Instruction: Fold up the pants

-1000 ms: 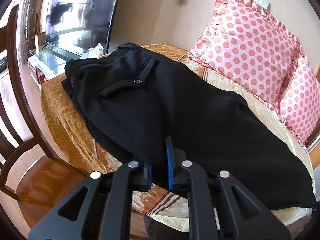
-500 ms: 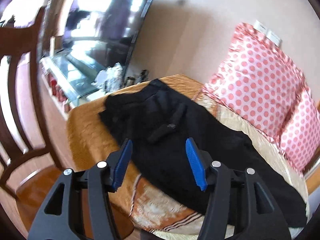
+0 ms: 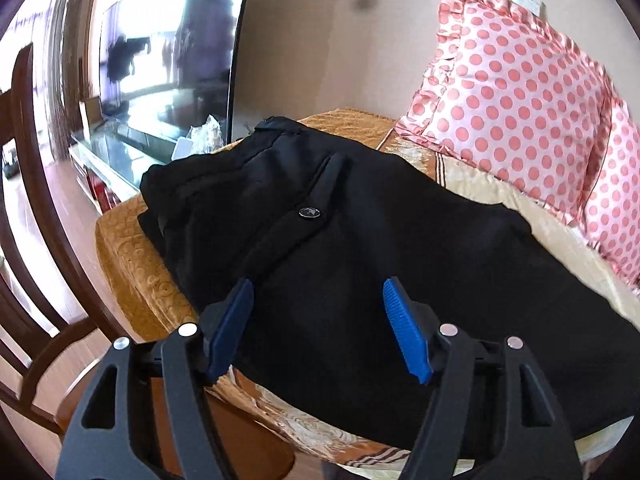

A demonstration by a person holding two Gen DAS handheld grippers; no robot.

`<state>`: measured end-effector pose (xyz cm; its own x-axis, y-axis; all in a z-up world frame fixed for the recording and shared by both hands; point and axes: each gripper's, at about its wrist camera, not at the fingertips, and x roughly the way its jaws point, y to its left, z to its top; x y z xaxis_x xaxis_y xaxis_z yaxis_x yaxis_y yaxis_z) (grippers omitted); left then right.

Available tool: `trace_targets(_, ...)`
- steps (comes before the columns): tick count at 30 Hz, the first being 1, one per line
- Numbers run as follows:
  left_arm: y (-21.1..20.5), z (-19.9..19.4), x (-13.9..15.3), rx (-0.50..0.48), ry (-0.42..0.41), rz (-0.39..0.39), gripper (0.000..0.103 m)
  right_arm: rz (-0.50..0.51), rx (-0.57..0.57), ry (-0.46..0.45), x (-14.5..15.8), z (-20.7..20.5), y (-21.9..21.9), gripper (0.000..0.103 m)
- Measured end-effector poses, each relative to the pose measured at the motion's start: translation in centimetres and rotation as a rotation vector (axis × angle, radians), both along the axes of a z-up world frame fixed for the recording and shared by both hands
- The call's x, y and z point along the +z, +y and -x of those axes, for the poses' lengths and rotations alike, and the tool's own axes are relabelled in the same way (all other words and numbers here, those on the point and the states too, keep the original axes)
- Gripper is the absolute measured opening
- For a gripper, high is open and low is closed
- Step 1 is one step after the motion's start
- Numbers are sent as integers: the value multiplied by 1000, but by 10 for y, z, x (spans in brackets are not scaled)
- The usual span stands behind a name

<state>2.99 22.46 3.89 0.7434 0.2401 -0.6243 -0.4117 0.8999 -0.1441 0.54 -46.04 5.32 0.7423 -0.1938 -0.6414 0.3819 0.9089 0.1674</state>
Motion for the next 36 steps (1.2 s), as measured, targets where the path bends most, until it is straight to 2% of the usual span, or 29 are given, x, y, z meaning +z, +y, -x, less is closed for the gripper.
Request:
trace_targets(4,-5,-2,1,-4,-9,-8,82,-22,-89,-59,12,9,-31,44)
trace_targets(7,-8,-7,1,-2,0,-22,86,37,-84,-55,26,-9,-46,44)
trace_targets(10,-11,-9,-1,0,6,-42,87,86,-58,-13,34,-39,-62,44)
trace_targets(16,-13,-11,-2,3,11,-56,89,32,-36,98,26,-93,-93,44)
trace_targets(21,-14,-13,-3,4,17,-62,90,0,-29,193,10,-112,-107,44)
trace_targets(26,-17,-15,-5,4,23,-77,93,62,0,201,7,-115,-95,16)
trace_targets(30,-19,-18,-5,3,28,-88,93,93,-3,164,15,-120,-93,12)
trace_targets(33,-20,-19,-5,2,27,-90,93,104,4,196,11,-130,-95,13)
trace_targets(34,-21,-19,-5,2,28,-92,93,111,8,218,10,-132,-95,17)
trace_targets(35,-21,-19,-4,0,28,-94,93,125,-1,228,11,-132,-95,25)
trace_targets(36,-22,-18,-4,-2,26,-96,93,132,-16,233,13,-131,-95,41)
